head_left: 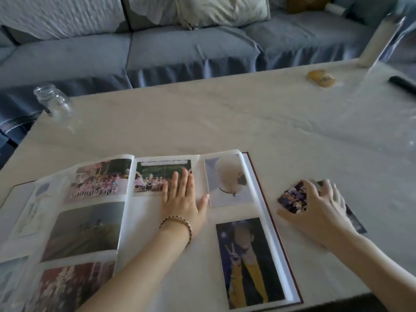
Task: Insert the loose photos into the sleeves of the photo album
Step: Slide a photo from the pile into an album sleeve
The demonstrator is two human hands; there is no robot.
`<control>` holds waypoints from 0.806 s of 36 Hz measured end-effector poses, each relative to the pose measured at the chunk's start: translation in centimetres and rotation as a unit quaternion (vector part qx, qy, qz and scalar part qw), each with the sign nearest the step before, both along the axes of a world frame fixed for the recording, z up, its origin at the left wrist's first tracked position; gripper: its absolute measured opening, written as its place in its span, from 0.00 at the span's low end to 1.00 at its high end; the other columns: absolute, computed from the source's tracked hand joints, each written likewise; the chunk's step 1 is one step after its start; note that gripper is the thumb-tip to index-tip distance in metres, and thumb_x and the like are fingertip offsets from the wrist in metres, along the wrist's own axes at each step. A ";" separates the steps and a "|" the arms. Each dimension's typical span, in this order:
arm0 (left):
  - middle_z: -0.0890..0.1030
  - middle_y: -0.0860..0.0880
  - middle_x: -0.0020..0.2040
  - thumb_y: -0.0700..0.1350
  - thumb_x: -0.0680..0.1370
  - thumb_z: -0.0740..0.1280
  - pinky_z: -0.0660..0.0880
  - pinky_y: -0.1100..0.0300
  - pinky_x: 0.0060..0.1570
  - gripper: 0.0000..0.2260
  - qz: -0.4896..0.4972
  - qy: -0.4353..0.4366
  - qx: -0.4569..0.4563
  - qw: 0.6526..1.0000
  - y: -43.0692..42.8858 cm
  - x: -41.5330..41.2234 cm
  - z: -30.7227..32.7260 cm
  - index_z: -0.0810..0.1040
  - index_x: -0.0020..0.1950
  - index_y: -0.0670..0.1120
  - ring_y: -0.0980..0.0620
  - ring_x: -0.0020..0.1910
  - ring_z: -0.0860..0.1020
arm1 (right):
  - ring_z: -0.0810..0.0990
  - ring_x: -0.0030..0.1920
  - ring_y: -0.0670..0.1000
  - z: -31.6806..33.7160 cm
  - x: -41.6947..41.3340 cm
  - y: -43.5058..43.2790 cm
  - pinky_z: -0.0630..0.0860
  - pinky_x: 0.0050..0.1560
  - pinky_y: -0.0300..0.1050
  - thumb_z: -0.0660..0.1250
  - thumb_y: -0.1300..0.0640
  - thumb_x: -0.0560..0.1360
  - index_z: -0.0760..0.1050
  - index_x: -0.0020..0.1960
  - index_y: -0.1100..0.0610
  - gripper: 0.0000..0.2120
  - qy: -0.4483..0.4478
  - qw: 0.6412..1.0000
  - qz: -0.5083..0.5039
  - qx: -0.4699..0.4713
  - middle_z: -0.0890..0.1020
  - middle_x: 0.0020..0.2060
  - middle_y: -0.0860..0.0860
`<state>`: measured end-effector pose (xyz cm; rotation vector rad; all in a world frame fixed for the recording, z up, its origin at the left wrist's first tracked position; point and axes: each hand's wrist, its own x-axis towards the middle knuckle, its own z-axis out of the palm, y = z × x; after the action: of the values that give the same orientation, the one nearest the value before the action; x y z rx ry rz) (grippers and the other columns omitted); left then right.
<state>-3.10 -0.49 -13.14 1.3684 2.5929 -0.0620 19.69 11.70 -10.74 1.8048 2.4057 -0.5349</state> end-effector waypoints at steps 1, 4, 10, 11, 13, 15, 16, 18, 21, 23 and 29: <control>0.35 0.49 0.76 0.62 0.70 0.30 0.33 0.52 0.71 0.38 -0.004 0.003 0.002 1.000 -0.1 0.0 -0.1 0.37 0.77 0.46 0.50 0.75 0.36 | 0.44 0.74 0.62 -0.3 0.8 0.3 0.46 0.73 0.58 0.64 0.28 0.65 0.47 0.75 0.51 0.50 -0.036 0.999 -0.014 -0.020 0.48 0.74 0.63; 0.36 0.50 0.77 0.62 0.64 0.25 0.33 0.53 0.71 0.43 -0.007 0.011 0.007 1.000 -0.1 0.0 -0.1 0.38 0.77 0.46 0.51 0.76 0.36 | 0.50 0.73 0.63 -0.7 2.3 0.6 0.53 0.72 0.59 0.62 0.24 0.62 0.45 0.75 0.50 0.53 -0.064 0.997 -0.033 -0.040 0.53 0.72 0.63; 0.37 0.50 0.77 0.60 0.71 0.34 0.35 0.54 0.72 0.37 0.002 0.012 0.003 1.000 0.0 0.2 0.3 0.39 0.77 0.46 0.51 0.76 0.37 | 0.63 0.67 0.59 -0.1 2.2 0.2 0.65 0.64 0.51 0.62 0.33 0.70 0.60 0.71 0.53 0.37 -0.056 0.998 0.031 -0.003 0.65 0.67 0.58; 0.37 0.50 0.77 0.60 0.71 0.35 0.35 0.54 0.72 0.36 0.003 0.011 0.004 1.000 0.0 0.2 0.3 0.40 0.77 0.46 0.51 0.76 0.37 | 0.64 0.66 0.58 -0.1 2.1 0.1 0.66 0.63 0.49 0.62 0.35 0.72 0.62 0.69 0.54 0.34 -0.057 0.997 0.043 0.003 0.67 0.66 0.57; 0.37 0.50 0.77 0.60 0.76 0.36 0.35 0.54 0.72 0.32 0.004 0.009 0.007 1.000 0.0 0.3 0.3 0.40 0.77 0.46 0.51 0.76 0.37 | 0.68 0.64 0.58 -0.1 2.0 0.1 0.69 0.60 0.47 0.60 0.38 0.73 0.64 0.68 0.56 0.30 -0.060 0.996 0.059 0.019 0.71 0.64 0.56; 0.37 0.49 0.77 0.58 0.81 0.42 0.35 0.54 0.73 0.29 0.004 0.008 0.007 1.000 0.0 0.3 0.3 0.40 0.77 0.46 0.51 0.76 0.37 | 0.70 0.62 0.57 -0.2 2.1 0.3 0.70 0.58 0.47 0.60 0.39 0.73 0.66 0.66 0.56 0.28 -0.065 0.995 0.067 0.029 0.73 0.62 0.55; 0.37 0.49 0.77 0.57 0.81 0.43 0.35 0.54 0.73 0.28 0.004 0.008 0.008 1.000 -0.1 0.3 0.3 0.40 0.77 0.46 0.51 0.76 0.37 | 0.70 0.61 0.57 -0.2 2.2 0.3 0.70 0.58 0.47 0.60 0.39 0.73 0.66 0.64 0.56 0.28 -0.065 0.995 0.067 0.032 0.74 0.61 0.55; 0.37 0.49 0.77 0.56 0.81 0.44 0.36 0.54 0.73 0.28 0.006 0.008 0.010 1.000 -0.1 0.4 0.3 0.40 0.77 0.46 0.51 0.76 0.37 | 0.71 0.60 0.57 -0.3 2.4 0.4 0.71 0.57 0.47 0.60 0.39 0.73 0.67 0.63 0.56 0.27 -0.065 0.995 0.065 0.041 0.74 0.59 0.55; 0.38 0.49 0.77 0.56 0.82 0.45 0.36 0.54 0.73 0.28 0.007 0.003 0.013 1.000 0.0 0.6 0.5 0.41 0.77 0.46 0.51 0.76 0.38 | 0.73 0.57 0.56 -0.7 2.7 0.5 0.72 0.54 0.45 0.57 0.41 0.74 0.70 0.60 0.57 0.23 -0.058 0.994 0.066 0.063 0.77 0.56 0.55; 0.40 0.49 0.78 0.55 0.82 0.46 0.37 0.55 0.72 0.27 0.010 -0.003 0.017 1.000 0.2 0.7 0.6 0.43 0.78 0.46 0.51 0.76 0.38 | 0.75 0.53 0.56 -0.8 3.1 0.8 0.72 0.49 0.45 0.56 0.41 0.76 0.71 0.56 0.57 0.21 -0.031 0.995 0.068 0.066 0.78 0.53 0.54; 0.43 0.49 0.78 0.54 0.82 0.49 0.39 0.56 0.73 0.26 0.019 -0.047 0.040 0.998 0.3 1.1 1.3 0.49 0.77 0.46 0.51 0.76 0.40 | 0.74 0.43 0.54 0.5 3.9 1.2 0.68 0.39 0.43 0.62 0.44 0.76 0.71 0.60 0.55 0.18 0.067 0.997 0.046 0.002 0.79 0.50 0.54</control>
<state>-2.04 -0.22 -11.80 1.3145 2.5673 0.1110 23.63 12.89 -10.19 1.6993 2.5635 -0.6636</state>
